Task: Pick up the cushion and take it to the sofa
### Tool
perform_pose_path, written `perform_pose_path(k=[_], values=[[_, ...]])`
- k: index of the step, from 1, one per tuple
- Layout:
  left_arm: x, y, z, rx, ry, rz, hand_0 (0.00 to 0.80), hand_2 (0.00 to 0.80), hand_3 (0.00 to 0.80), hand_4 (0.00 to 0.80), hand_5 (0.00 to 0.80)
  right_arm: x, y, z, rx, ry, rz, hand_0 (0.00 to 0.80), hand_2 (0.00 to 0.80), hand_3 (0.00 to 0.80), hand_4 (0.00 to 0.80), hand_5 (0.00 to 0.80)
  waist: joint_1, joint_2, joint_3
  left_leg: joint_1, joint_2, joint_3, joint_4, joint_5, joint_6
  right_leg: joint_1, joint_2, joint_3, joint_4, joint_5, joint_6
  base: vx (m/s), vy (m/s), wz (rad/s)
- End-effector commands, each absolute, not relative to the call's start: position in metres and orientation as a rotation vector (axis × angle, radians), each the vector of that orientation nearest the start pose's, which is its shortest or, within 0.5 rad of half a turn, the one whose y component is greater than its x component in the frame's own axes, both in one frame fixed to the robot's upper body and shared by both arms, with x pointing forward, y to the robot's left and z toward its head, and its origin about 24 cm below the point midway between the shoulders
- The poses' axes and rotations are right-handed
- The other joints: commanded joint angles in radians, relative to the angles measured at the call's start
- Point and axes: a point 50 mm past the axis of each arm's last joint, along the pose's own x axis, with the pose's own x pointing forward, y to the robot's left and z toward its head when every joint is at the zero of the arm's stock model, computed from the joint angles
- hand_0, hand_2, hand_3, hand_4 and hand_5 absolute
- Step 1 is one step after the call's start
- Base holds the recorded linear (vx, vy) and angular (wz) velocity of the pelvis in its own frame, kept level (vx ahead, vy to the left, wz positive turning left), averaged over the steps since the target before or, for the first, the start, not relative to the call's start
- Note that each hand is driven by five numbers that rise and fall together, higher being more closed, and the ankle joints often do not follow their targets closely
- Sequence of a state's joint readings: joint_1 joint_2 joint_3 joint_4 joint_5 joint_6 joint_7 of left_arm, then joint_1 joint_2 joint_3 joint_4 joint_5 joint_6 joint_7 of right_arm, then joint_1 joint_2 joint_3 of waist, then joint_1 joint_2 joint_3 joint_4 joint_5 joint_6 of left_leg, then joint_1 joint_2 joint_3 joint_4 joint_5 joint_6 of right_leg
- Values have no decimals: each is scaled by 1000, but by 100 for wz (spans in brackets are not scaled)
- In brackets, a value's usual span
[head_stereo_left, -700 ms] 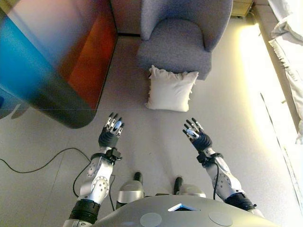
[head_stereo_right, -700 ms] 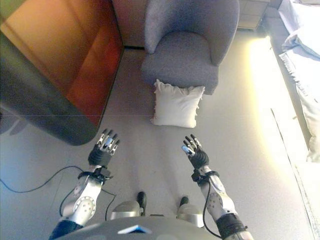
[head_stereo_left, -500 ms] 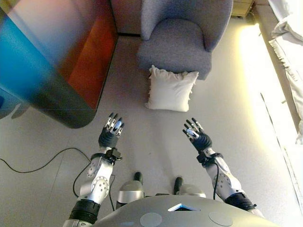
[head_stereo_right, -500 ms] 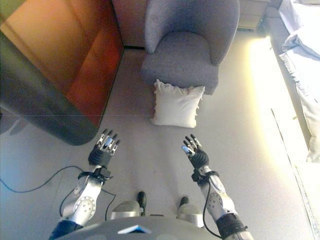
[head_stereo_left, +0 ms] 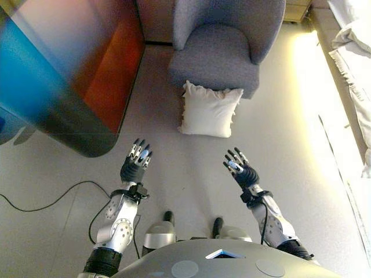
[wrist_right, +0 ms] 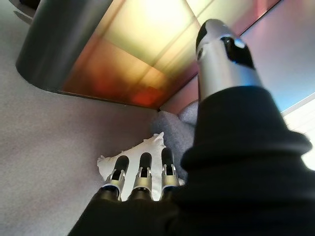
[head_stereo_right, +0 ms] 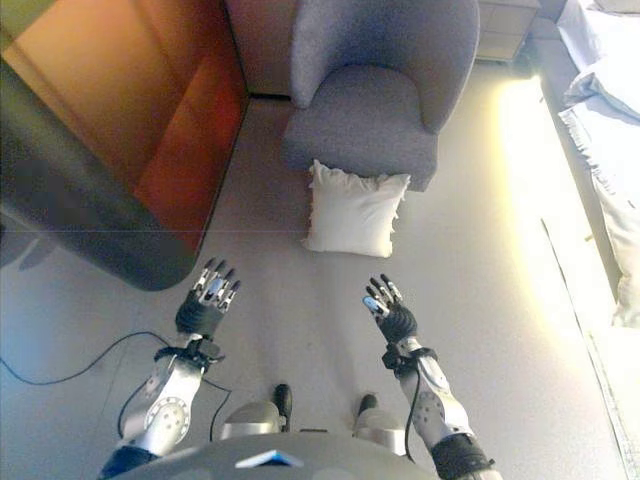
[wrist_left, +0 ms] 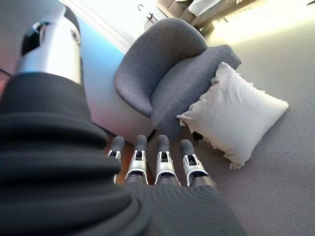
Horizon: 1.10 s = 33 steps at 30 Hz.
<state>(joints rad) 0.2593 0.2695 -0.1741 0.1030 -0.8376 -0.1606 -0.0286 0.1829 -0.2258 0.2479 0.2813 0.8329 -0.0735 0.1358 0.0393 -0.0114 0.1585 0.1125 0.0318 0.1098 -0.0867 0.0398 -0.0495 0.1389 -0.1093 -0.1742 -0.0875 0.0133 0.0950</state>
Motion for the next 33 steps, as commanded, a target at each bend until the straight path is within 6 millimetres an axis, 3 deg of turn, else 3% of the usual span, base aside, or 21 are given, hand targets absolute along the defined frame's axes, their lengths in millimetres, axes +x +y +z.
perform_pose_path(k=[1, 6, 11, 15, 18, 20, 24, 28, 33], values=[[195, 196, -3, -502, 127, 22, 0, 0, 0, 0, 0, 201, -150, -29, 607, 284, 165, 0, 0, 0, 0, 0, -21, 0, 0, -23, -28, 37, 19, -72, 32, -56, 9, -14, 45, -17, 30, -14, 77, -5], [199, 199, -1, -498, 113, 29, 0, 0, 0, 0, 0, 205, -145, -27, 611, 274, 181, 0, 0, 0, 0, 0, -25, -1, 20, -34, -33, 50, 39, -84, 49, -85, -16, 2, 99, -25, 46, -1, 96, -8], [200, 203, -1, -480, 113, 24, 0, 0, 0, 0, 0, 207, -139, -25, 630, 267, 183, 0, 0, 0, 0, 0, -19, -1, 34, -67, -58, 38, 123, -120, 88, -126, -86, 38, 243, -24, 69, 31, 125, -7], [202, 205, 2, -463, 111, 6, 0, 0, 0, 0, 0, 204, -133, -28, 641, 260, 164, 0, 0, 0, 0, 0, -5, 21, 51, -109, -89, 18, 190, -145, 131, -233, -191, 73, 551, 105, 49, 11, 205, -3], [202, 208, 2, -460, 120, 15, 0, 0, 0, 0, 0, 196, -133, -30, 661, 272, 165, 0, 0, 0, 0, 0, -21, 42, 65, -88, -93, 15, 206, -170, 131, -320, -205, 98, 700, 155, 42, 77, 212, 5], [200, 212, 3, -467, 121, 31, 0, 0, 0, 0, 0, 194, -134, -30, 655, 272, 176, 0, 0, 0, 0, 0, -31, 35, 67, -70, -99, 19, 211, -186, 125, -342, -191, 89, 647, 154, 46, 152, 57, 15], [200, 212, 5, -471, 114, 45, 0, 0, 0, 0, 0, 200, -140, -23, 648, 242, 180, 0, 0, 0, 0, 0, -64, -10, 84, -34, -136, 7, 237, -250, 119, -380, -114, 47, 369, 129, 67, 225, -59, 5], [201, 206, 0, -461, 126, 12, 0, 0, 0, 0, 0, 205, -149, -23, 661, 252, 153, 0, 0, 0, 0, 0, -102, -41, 82, 23, -177, -28, 234, -299, 120, -437, -39, -12, 81, 190, 105, 348, -75, 10], [188, 200, -13, -454, 193, -9, 0, 0, 0, 0, 0, 191, -155, -34, 681, 293, 113, 0, 0, 0, 0, 0, -124, -45, 69, 118, -187, -83, 273, -385, 137, -475, -39, -57, 89, 235, 92, 516, -94, 49]])
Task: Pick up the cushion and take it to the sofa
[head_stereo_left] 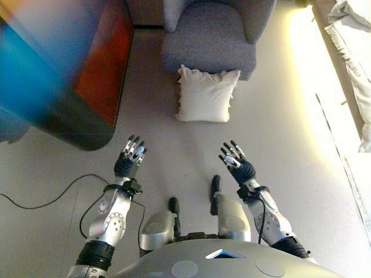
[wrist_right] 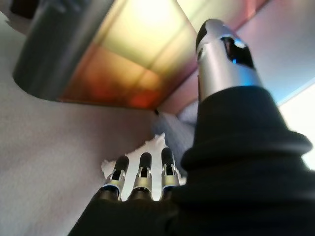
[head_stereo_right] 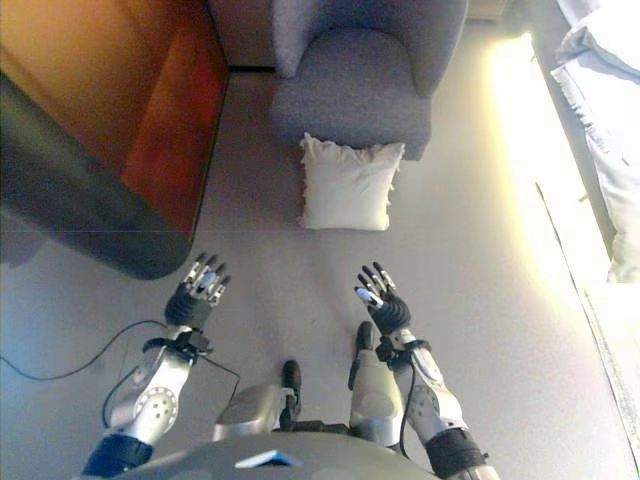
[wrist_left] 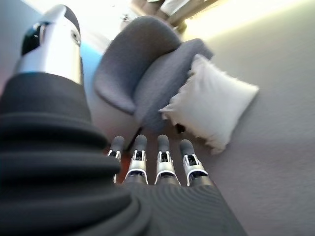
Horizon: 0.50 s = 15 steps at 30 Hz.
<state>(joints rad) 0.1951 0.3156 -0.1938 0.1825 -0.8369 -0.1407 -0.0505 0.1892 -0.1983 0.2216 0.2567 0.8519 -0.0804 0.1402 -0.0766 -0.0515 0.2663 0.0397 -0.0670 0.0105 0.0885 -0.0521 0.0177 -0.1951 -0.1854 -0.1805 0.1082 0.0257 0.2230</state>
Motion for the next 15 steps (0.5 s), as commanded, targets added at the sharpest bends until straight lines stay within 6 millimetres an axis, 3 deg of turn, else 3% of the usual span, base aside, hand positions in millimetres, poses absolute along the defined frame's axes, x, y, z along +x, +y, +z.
perform_pose_path(k=[1, 4, 5, 6, 7, 9, 10, 11, 12, 15], values=[[186, 200, -14, -455, 201, -1, 0, 0, 0, 0, 0, 190, -155, -35, 678, 300, 118, 0, 0, 0, 0, 0, -11, -4, -45, 202, -85, 21, 108, -303, 71, -134, 34, -56, -86, 205, -40, 546, -130, 6], [181, 199, -18, -473, 223, 44, 0, 0, 0, 0, 0, 185, -155, -40, 664, 336, 127, 0, 0, 0, 0, 0, -29, 9, -81, 255, -53, 36, 141, -293, 43, -119, 44, -69, -47, 160, -57, 556, -163, 5], [179, 199, -20, -486, 233, 69, 0, 0, 0, 0, 0, 183, -153, -42, 656, 353, 133, 0, 0, 0, 0, 0, -33, 18, -102, 279, -31, 50, 153, -249, 22, -111, 50, -81, -13, 141, -70, 509, -201, 11], [177, 199, -21, -501, 234, 86, 0, 0, 0, 0, 0, 182, -153, -41, 653, 356, 146, 0, 0, 0, 0, 0, -34, 33, -119, 293, -5, 58, 172, -187, -7, -100, 64, -92, 17, 124, -84, 483, -235, -1], [176, 199, -19, -513, 226, 90, 0, 0, 0, 0, 0, 181, -152, -38, 656, 347, 166, 0, 0, 0, 0, 0, -33, 41, -136, 280, 17, 59, 214, -88, -45, -80, 77, -96, 24, 106, -105, 394, -248, 0], [178, 201, -12, -515, 193, 84, 0, 0, 0, 0, 0, 180, -155, -34, 649, 324, 196, 0, 0, 0, 0, 0, -29, 38, -158, 208, 43, 74, 402, 58, -94, -19, 98, -80, 5, 62, -151, 340, -252, -4], [178, 201, -10, -518, 185, 82, 0, 0, 0, 0, 0, 179, -156, -33, 640, 320, 200, 0, 0, 0, 0, 0, -27, 36, -161, 183, 47, 77, 446, 78, -100, -5, 100, -74, 1, 53, -160, 323, -233, -5], [180, 200, -9, -526, 182, 79, 0, 0, 0, 0, 0, 180, -158, -35, 623, 321, 192, 0, 0, 0, 0, 0, -15, 22, -161, 98, 55, 96, 589, 101, -105, 38, 93, -72, -7, 29, -182, 292, -225, -5], [184, 198, -7, -536, 178, 72, 0, 0, 0, 0, 0, 184, -162, -36, 610, 320, 176, 0, 0, 0, 0, 0, -1, 10, -153, -1, 87, 134, 700, 91, -102, 80, 84, -76, -8, -1, -201, 266, -224, -17], [191, 194, -3, -543, 159, 38, 0, 0, 0, 0, 0, 194, -163, -34, 623, 292, 181, 0, 0, 0, 0, 0, 30, -6, -117, -138, 147, 194, 717, 37, -75, 152, 71, -54, 3, -49, -213, 201, -111, -26]])
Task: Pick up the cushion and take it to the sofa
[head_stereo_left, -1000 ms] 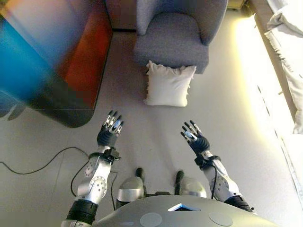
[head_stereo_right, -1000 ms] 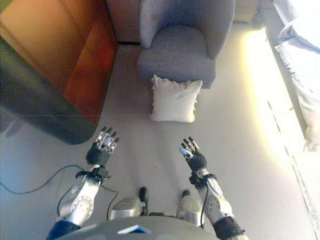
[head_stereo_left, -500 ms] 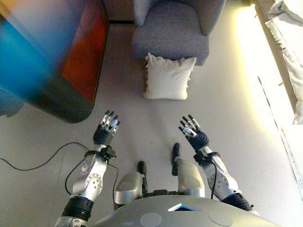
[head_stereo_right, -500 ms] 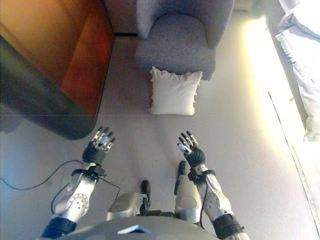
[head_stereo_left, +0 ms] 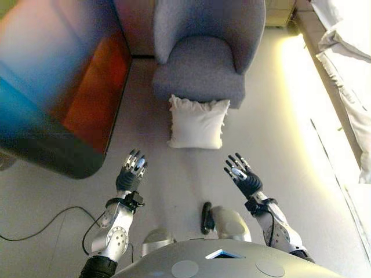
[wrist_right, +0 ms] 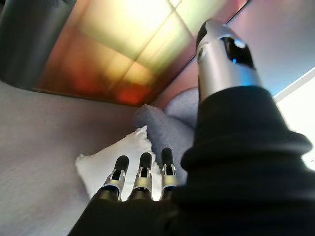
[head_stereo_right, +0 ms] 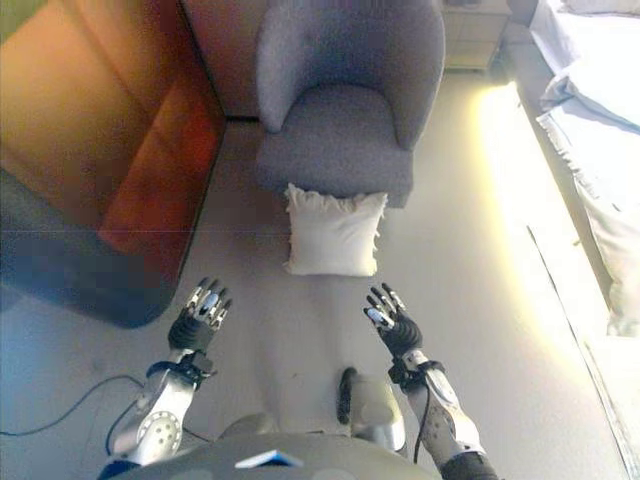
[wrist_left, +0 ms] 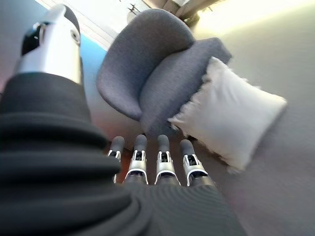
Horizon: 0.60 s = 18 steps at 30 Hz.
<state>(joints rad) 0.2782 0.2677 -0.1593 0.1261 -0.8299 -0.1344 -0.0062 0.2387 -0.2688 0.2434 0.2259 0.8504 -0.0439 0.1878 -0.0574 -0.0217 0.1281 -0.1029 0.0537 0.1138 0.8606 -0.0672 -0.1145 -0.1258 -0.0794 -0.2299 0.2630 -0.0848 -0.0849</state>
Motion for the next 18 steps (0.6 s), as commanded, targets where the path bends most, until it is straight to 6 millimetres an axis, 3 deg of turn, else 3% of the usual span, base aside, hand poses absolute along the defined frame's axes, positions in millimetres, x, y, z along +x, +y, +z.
perform_pose_path(k=[1, 2, 3, 5, 7, 10, 15, 18], values=[[191, 194, -4, -543, 154, 30, 0, 0, 0, 0, 0, 196, -163, -33, 622, 284, 179, 0, 0, 0, 0, 0, 17, -30, 31, -6, 62, 121, -182, 64, 59, 102, -29, 11, -147, 45, 97, 199, 4, -20], [192, 193, -4, -546, 150, 26, 0, 0, 0, 0, 0, 199, -164, -30, 619, 278, 174, 0, 0, 0, 0, 0, 20, -31, 39, -7, 75, 135, -239, 53, 68, 110, -33, 21, -147, 40, 100, 195, 98, -14], [194, 193, -3, -549, 144, 18, 0, 0, 0, 0, 0, 201, -164, -28, 617, 269, 167, 0, 0, 0, 0, 0, 22, -17, 48, -5, 92, 148, -372, 88, 57, 120, -26, 32, -137, 21, 104, 201, 138, -18], [196, 191, -1, -553, 138, 5, 0, 0, 0, 0, 0, 202, -166, -25, 618, 255, 157, 0, 0, 0, 0, 0, 27, -3, 55, -17, 86, 121, -534, 122, 45, 133, -17, 64, -136, 11, 117, 224, 185, -12], [197, 192, -1, -555, 128, 1, 0, 0, 0, 0, 0, 196, -165, -25, 625, 251, 164, 0, 0, 0, 0, 0, 38, 22, 59, -42, 78, 11, -781, 205, 13, 162, 27, 164, -151, -4, 131, 331, 183, -1], [194, 193, -3, -570, 126, 25, 0, 0, 0, 0, 0, 191, -162, -29, 617, 281, 188, 0, 0, 0, 0, 0, 63, 21, 63, -61, 91, -72, -919, 229, 2, 221, 33, 242, -164, -30, 142, 353, 81, -11], [187, 198, -8, -567, 138, 48, 0, 0, 0, 0, 0, 187, -160, -32, 615, 300, 222, 0, 0, 0, 0, 0, 71, 27, 49, -75, 125, -42, -948, 218, -8, 288, 17, 237, -174, -73, 152, 323, 99, -41], [186, 201, -10, -559, 147, 56, 0, 0, 0, 0, 0, 187, -158, -32, 627, 297, 215, 0, 0, 0, 0, 0, 74, 37, 37, -74, 110, 0, -938, 216, -4, 319, 11, 225, -162, -107, 156, 359, 175, -11]])
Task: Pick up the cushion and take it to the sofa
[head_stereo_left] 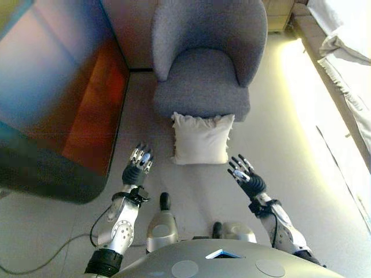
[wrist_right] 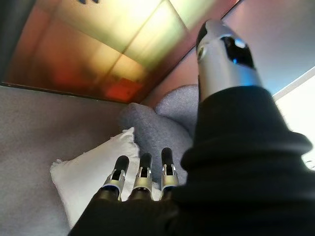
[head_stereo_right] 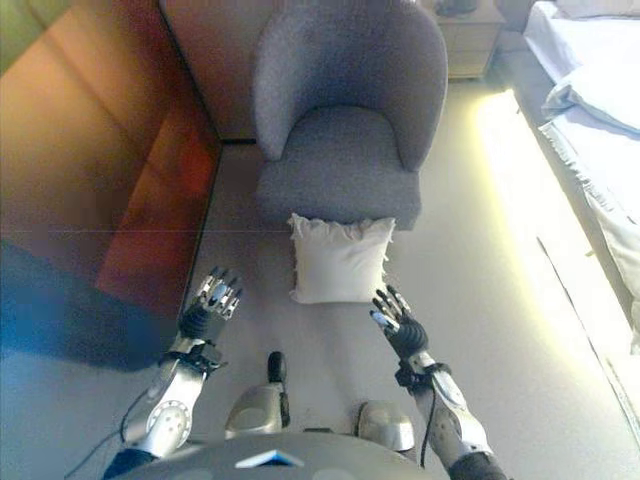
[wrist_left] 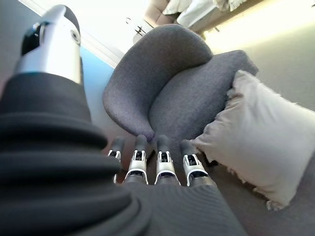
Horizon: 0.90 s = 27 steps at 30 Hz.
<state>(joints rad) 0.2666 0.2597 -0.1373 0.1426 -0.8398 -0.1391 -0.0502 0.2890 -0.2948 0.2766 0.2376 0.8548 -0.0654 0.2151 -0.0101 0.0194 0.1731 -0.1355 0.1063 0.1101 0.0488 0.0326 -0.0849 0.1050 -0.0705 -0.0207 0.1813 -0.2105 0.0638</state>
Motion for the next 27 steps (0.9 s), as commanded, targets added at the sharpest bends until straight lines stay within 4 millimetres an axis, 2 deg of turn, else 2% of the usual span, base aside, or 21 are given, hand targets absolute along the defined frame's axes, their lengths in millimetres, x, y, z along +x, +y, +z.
perform_pose_path(k=[1, 2, 3, 5, 6, 7, 9, 10, 11, 12, 15, 16, 18, 19, 21, 24, 26, 27], values=[[187, 202, -9, -557, 146, 54, 0, 0, 0, 0, 0, 188, -158, -31, 631, 295, 209, 0, 0, 0, 0, 0, 29, -3, -10, -43, 46, 12, -113, 111, -27, 94, -3, 12, -77, 13, 10, 332, 195, 21], [187, 204, -9, -553, 142, 54, 0, 0, 0, 0, 0, 189, -155, -31, 634, 292, 204, 0, 0, 0, 0, 0, 36, -5, -13, -45, 29, 4, -102, 99, -17, 96, -12, 9, -71, 11, 15, 295, 178, 19], [188, 204, -7, -549, 139, 52, 0, 0, 0, 0, 0, 191, -152, -30, 638, 290, 199, 0, 0, 0, 0, 0, 43, -5, -16, -53, 17, -23, -89, 101, -16, 94, -20, 8, -60, 10, 21, 354, 206, 2], [191, 207, -5, -530, 136, 58, 0, 0, 0, 0, 0, 193, -147, -32, 650, 297, 190, 0, 0, 0, 0, 0, 58, -11, -21, -68, -21, -57, -23, 68, 6, 97, -50, -4, -39, 15, 39, 356, 188, 7], [193, 211, -3, -516, 128, 63, 0, 0, 0, 0, 0, 196, -143, -31, 662, 300, 206, 0, 0, 0, 0, 0, 69, -21, -27, -74, -50, -72, 22, 44, 25, 107, -79, -16, -25, 41, 59, 330, 181, 17], [195, 213, 1, -511, 108, 53, 0, 0, 0, 0, 0, 197, -138, -29, 670, 292, 233, 0, 0, 0, 0, 0, 77, -34, -35, -84, -77, -65, 68, 12, 52, 97, -114, -28, 7, 97, 79, 308, 189, 8], [196, 213, 5, -495, 99, 35, 0, 0, 0, 0, 0, 198, -133, -29, 657, 281, 250, 0, 0, 0, 0, 0, 87, -42, -44, -86, -105, -69, 91, -17, 80, 77, -156, -39, 62, 159, 86, 275, 216, -1], [196, 210, 6, -480, 96, -13, 0, 0, 0, 0, 0, 200, -130, -29, 670, 274, 238, 0, 0, 0, 0, 0, 96, -43, -51, -83, -130, -69, 104, -36, 105, 64, -201, -49, 151, 236, 85, 282, 261, 3], [197, 208, 8, -459, 90, -59, 0, 0, 0, 0, 0, 202, -128, -28, 683, 272, 228, 0, 0, 0, 0, 0, 99, -43, -54, -79, -141, -66, 108, -43, 116, 53, -219, -51, 190, 270, 85, 308, 347, 2], [196, 203, 11, -420, 79, -119, 0, 0, 0, 0, 0, 201, -125, -28, 702, 268, 212, 0, 0, 0, 0, 0, 97, -33, -58, -58, -159, -60, 114, -68, 143, 6, -247, -47, 333, 331, 82, 265, 316, -4], [193, 196, 11, -422, 92, -206, 0, 0, 0, 0, 0, 193, -121, -30, 695, 294, 219, 0, 0, 0, 0, 0, 74, -6, -43, -4, -184, -36, 126, -105, 171, -128, -280, -31, 554, 373, 68, 294, 388, -6], [193, 197, 12, -435, 85, -205, 0, 0, 0, 0, 0, 187, -121, -33, 674, 316, 247, 0, 0, 0, 0, 0, 56, 8, -25, 42, -186, -15, 125, -124, 169, -204, -293, -52, 573, 359, 54, 261, 292, -27], [195, 198, 13, -454, 77, -196, 0, 0, 0, 0, 0, 186, -122, -34, 668, 329, 257, 0, 0, 0, 0, 0, 42, 14, -12, 79, -181, 4, 115, -128, 158, -229, -277, -97, 496, 321, 43, 285, 131, -53], [195, 201, 12, -462, 75, -173, 0, 0, 0, 0, 0, 187, -124, -34, 666, 336, 260, 0, 0, 0, 0, 0, 30, 14, -3, 109, -176, 19, 106, -135, 147, -249, -257, -131, 390, 298, 41, 328, -10, -45], [195, 206, 12, -463, 71, -142, 0, 0, 0, 0, 0, 191, -127, -32, 669, 332, 267, 0, 0, 0, 0, 0, 11, 0, 12, 148, -175, 40, 101, -165, 134, -280, -228, -159, 201, 296, 53, 295, -102, -47], [194, 208, 11, -468, 57, -144, 0, 0, 0, 0, 0, 197, -131, -27, 674, 312, 287, 0, 0, 0, 0, 0, -17, -41, 24, 179, -195, 44, 103, -222, 127, -331, -197, -140, -51, 375, 107, 251, -137, -30], [191, 208, 8, -463, 62, -155, 0, 0, 0, 0, 0, 199, -133, -29, 678, 316, 275, 0, 0, 0, 0, 0, -26, -55, 25, 209, -206, 23, 105, -250, 126, -340, -182, -141, -169, 424, 132, 340, -117, 1], [189, 207, 6, -459, 66, -155, 0, 0, 0, 0, 0, 201, -134, -30, 679, 319, 272, 0, 0, 0, 0, 0, -27, -57, 25, 224, -206, 13, 106, -262, 126, -340, -180, -147, -188, 435, 136, 400, -135, 10]])
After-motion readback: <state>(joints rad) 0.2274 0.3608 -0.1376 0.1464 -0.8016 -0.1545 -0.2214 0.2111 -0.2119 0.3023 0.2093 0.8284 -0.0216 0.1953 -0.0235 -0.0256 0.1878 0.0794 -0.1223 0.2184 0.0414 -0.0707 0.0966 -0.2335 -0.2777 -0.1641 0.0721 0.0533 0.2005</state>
